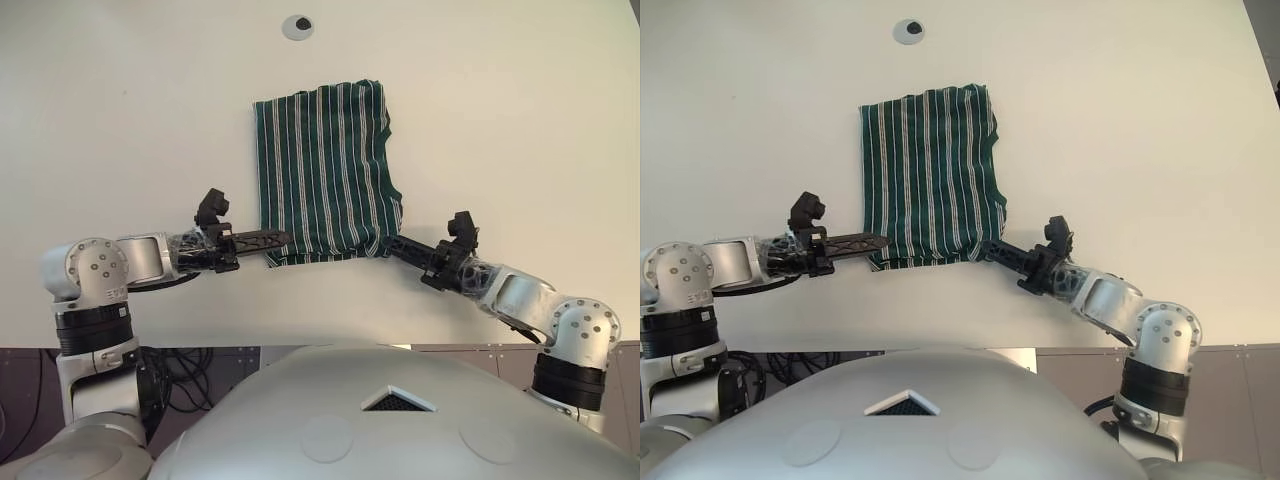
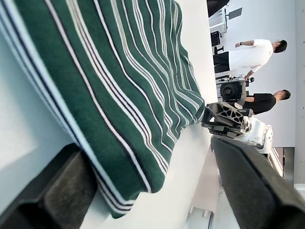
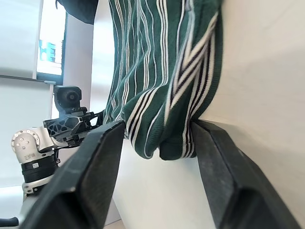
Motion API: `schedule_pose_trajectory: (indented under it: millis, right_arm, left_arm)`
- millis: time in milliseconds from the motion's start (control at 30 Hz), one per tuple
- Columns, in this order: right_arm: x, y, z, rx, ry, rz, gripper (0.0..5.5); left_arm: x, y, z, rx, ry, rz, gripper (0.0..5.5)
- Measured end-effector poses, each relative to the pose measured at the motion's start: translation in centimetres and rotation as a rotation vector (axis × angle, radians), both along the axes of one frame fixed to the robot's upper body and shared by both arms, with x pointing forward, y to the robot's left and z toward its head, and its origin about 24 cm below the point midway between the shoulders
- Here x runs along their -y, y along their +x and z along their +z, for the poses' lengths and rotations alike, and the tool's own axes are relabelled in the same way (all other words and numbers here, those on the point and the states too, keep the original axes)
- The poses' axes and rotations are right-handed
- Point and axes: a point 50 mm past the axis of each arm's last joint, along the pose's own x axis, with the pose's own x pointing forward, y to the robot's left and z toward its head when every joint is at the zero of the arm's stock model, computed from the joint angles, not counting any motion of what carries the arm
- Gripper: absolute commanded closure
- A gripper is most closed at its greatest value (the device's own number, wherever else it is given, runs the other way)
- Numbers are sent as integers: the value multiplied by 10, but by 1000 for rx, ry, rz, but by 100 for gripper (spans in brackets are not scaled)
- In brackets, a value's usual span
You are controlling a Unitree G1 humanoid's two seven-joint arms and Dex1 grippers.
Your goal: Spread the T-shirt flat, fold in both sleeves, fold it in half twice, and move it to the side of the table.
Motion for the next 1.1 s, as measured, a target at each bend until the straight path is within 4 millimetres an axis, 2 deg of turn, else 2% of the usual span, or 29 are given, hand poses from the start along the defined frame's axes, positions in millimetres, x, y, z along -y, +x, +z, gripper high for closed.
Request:
schedule_pose_trajectory:
  millis: [67,267,567,733,1100]
  right_arm:
    - [-3,0,-1,7,-16,7,297]
    - [-2,0,-4,-1,-14,-25,390]
    - [4,2,0,22,8,-11,520]
    - [4,4,1,34,22,-4,538]
    - [0,6,1,50,24,27,539]
  left_arm:
    - [4,0,-1,1,-7,-13,160]
    - [5,0,-2,1,-16,-19,156]
    - [4,-2,-7,24,20,-39,309]
    - [2,-1,-11,33,42,-58,382]
    - [1,-3,-11,25,56,-115,522]
